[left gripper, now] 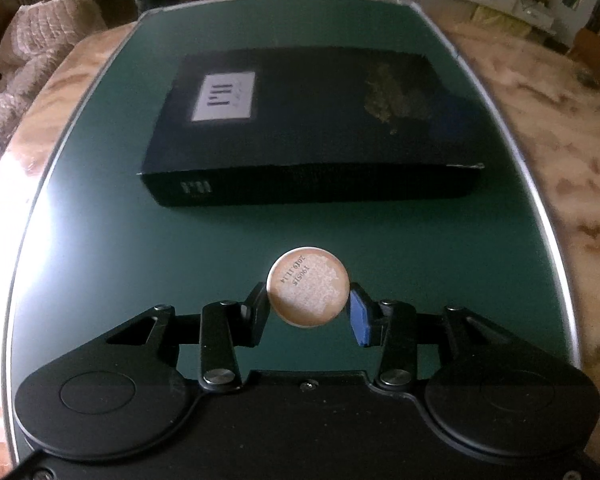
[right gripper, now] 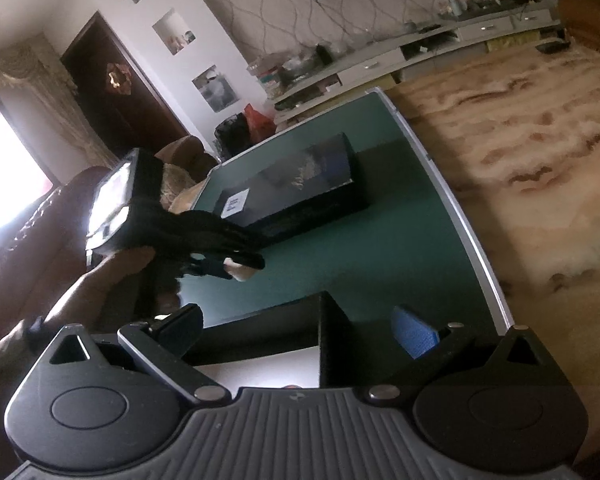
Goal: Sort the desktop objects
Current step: 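Carry the wooden-lidded jar over the black tray with the left tool, then lower the wooden-lidded jar between the red-lidded jars and open the left tool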
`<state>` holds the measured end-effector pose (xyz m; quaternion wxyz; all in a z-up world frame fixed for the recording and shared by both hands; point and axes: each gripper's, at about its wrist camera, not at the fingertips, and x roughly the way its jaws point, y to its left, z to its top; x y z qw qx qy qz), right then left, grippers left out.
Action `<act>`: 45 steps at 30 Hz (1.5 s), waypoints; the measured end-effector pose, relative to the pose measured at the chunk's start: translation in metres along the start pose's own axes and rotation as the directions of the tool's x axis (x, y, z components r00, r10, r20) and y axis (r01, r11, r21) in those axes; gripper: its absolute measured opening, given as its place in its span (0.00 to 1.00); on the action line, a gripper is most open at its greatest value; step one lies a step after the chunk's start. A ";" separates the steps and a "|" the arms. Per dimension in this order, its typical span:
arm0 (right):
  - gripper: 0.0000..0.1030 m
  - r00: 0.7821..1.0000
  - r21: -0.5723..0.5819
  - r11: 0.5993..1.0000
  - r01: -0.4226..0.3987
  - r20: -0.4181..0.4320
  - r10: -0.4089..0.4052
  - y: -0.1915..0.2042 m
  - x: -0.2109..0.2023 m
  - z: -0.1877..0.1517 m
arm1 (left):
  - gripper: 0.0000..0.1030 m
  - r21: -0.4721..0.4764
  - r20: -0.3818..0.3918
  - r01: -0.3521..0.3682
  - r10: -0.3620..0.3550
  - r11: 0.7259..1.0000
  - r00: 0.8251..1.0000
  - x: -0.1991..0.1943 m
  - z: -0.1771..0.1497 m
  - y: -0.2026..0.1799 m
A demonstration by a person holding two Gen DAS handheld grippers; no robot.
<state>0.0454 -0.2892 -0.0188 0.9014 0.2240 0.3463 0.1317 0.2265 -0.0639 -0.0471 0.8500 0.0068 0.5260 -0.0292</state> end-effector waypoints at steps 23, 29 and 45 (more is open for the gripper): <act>1.00 0.999 -0.058 0.998 -0.018 0.031 0.020 0.041 -0.035 -0.019 | 0.39 -0.004 0.003 0.015 -0.015 1.000 1.000 -0.090 -0.125 0.019; 1.00 0.999 -0.059 0.998 -0.016 0.029 0.017 0.042 -0.037 -0.022 | 0.39 -0.009 -0.028 0.014 -0.014 1.000 0.999 -0.076 -0.132 0.016; 1.00 1.000 -0.055 0.998 -0.017 0.017 0.018 0.040 -0.034 -0.026 | 0.39 -0.010 -0.092 -0.004 0.003 1.000 0.996 -0.043 -0.139 0.012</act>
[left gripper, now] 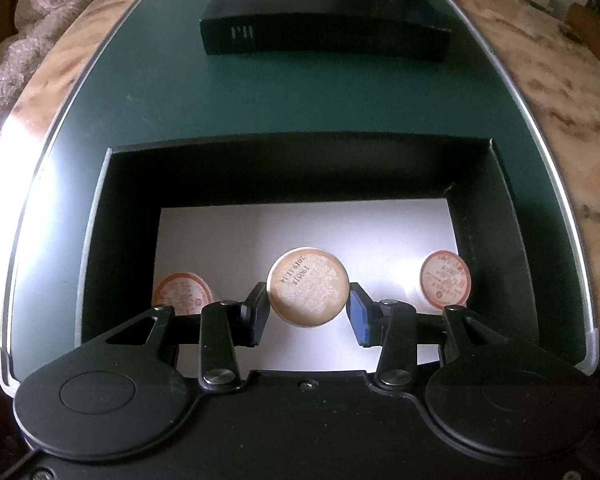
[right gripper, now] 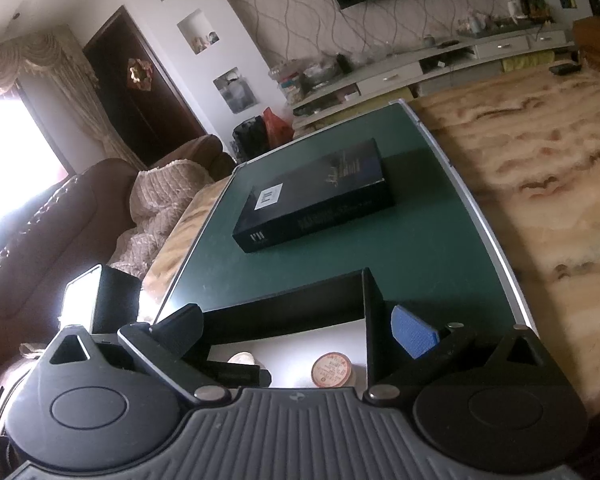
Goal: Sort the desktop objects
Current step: 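Lower the wooden-lidded jar between the red-lidded jars and open the left tool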
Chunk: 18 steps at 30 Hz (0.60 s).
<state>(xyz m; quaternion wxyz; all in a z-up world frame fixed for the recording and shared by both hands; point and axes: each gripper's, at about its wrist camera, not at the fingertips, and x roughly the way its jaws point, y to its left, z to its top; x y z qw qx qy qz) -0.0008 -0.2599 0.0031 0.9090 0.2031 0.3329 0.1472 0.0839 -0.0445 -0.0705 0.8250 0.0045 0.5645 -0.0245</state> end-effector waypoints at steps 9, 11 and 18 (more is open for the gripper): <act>1.00 1.000 0.002 1.000 0.000 -0.001 0.000 -0.001 -0.001 0.000 | 0.39 -0.004 -0.027 -0.002 0.002 1.000 1.000 0.013 -0.002 -0.004; 1.00 1.000 0.003 1.000 0.000 -0.002 0.000 -0.002 0.000 0.000 | 0.39 -0.001 -0.037 0.000 0.000 1.000 0.999 0.014 -0.002 -0.004; 1.00 1.000 0.003 1.000 0.001 -0.005 -0.001 -0.001 0.001 0.000 | 0.48 -0.004 -0.033 -0.002 0.002 1.000 0.999 0.014 -0.001 -0.002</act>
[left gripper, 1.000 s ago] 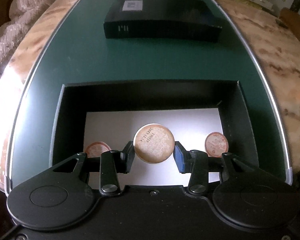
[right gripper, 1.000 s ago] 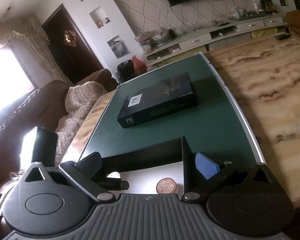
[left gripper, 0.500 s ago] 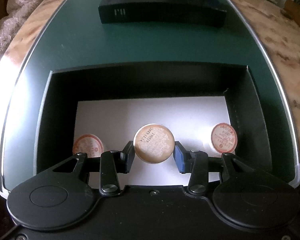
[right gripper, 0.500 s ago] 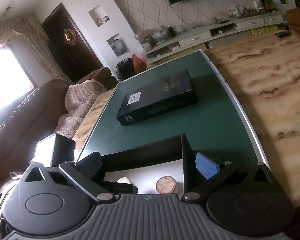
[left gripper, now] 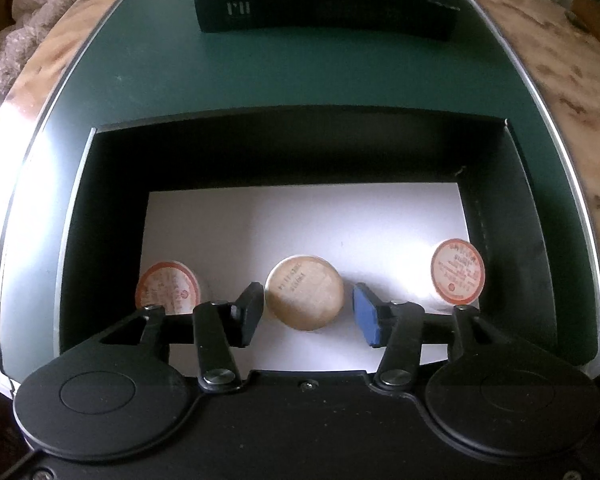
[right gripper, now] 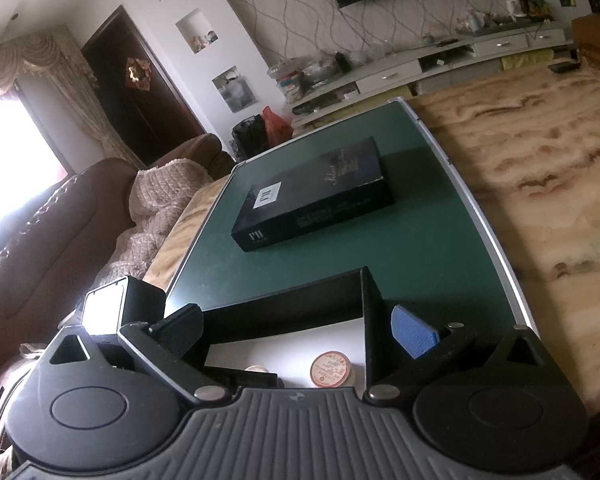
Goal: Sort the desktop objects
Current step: 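Lower the wooden-lidded jar between the red-lidded jars and open the left tool, then lift the open left tool up and away from the tray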
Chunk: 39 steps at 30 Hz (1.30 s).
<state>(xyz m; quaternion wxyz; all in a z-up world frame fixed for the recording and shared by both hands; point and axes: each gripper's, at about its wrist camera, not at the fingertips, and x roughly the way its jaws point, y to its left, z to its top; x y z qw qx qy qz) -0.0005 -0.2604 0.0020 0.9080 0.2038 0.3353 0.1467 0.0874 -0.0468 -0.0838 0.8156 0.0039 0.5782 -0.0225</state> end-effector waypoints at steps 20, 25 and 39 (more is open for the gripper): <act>1.00 0.991 -0.209 0.972 0.111 -0.055 -0.125 0.069 0.013 -0.009 | 0.66 -0.053 0.259 -0.018 0.032 0.998 0.965 -0.113 -0.049 0.053; 1.00 0.983 -0.276 0.950 0.148 -0.068 -0.173 0.098 0.016 -0.028 | 0.66 -0.136 0.248 -0.037 0.070 0.990 0.966 -0.114 -0.075 0.076; 1.00 0.939 -0.277 0.932 0.232 -0.184 -0.289 0.090 0.042 -0.048 | 0.65 -0.107 0.220 -0.064 0.086 0.992 0.972 -0.100 -0.102 0.066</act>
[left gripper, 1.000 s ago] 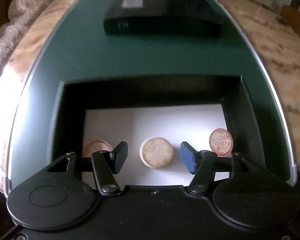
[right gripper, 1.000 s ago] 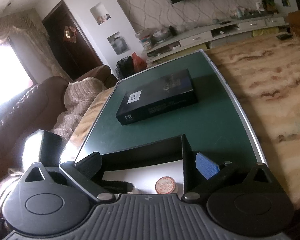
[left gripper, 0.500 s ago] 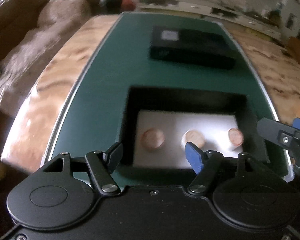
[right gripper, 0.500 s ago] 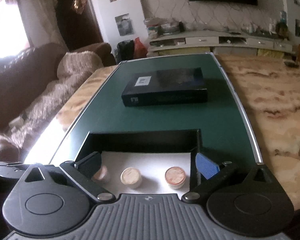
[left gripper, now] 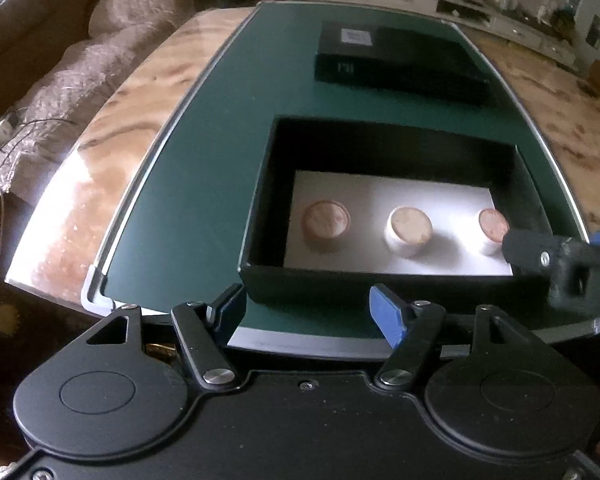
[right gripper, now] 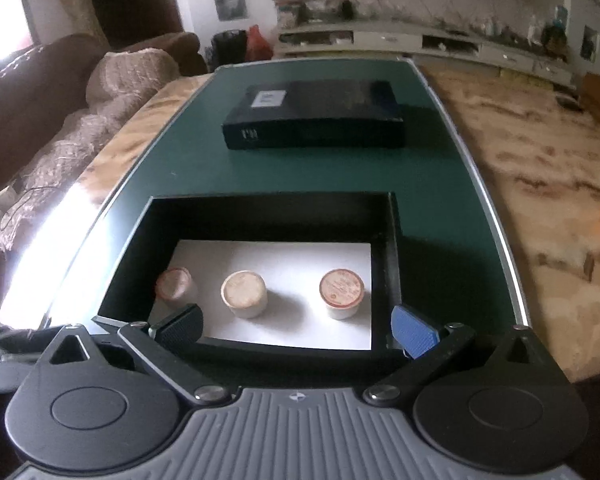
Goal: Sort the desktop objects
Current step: 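Lift the open left tool up and away from the tray, then move both tools toward the black labelled box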
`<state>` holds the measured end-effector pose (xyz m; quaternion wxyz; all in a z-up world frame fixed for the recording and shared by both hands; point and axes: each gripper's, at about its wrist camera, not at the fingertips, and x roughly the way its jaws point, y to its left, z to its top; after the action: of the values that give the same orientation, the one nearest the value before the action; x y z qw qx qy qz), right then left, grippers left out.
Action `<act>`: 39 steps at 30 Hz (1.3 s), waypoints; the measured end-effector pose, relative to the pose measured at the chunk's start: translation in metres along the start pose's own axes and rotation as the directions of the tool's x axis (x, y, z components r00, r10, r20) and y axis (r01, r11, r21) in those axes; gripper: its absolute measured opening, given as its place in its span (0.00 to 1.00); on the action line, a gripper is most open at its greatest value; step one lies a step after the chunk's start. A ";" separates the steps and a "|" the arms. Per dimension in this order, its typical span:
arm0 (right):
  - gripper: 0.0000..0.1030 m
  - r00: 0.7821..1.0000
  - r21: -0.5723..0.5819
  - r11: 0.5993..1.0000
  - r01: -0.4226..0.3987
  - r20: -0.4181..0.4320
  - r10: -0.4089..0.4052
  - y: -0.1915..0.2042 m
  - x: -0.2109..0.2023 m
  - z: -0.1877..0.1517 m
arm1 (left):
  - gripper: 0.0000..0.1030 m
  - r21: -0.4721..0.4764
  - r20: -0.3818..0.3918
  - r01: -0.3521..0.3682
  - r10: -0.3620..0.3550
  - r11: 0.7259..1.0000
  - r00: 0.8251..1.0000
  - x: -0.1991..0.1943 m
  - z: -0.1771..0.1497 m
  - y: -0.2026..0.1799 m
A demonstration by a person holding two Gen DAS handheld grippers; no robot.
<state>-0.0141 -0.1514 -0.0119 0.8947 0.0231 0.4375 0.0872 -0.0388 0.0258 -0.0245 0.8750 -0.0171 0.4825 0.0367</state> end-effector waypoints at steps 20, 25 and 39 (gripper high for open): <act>1.00 0.998 -0.033 0.999 0.009 -0.054 -0.011 0.008 0.011 -0.001 | 0.68 0.027 -0.070 0.016 -0.014 1.000 0.997 0.006 0.006 -0.008; 1.00 0.999 -0.051 0.999 0.011 -0.049 -0.014 0.012 0.010 0.001 | 0.68 0.029 -0.088 0.037 -0.034 0.999 0.996 0.007 0.007 -0.011; 1.00 0.999 -0.029 0.999 0.026 0.018 -0.026 -0.008 -0.010 0.026 | 0.72 -0.022 -0.062 0.052 -0.053 0.998 0.997 0.000 0.018 -0.008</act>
<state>0.0013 -0.1602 0.0114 0.8999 0.0051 0.4283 0.0818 -0.0229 0.0190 -0.0154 0.8598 -0.0398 0.5088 0.0179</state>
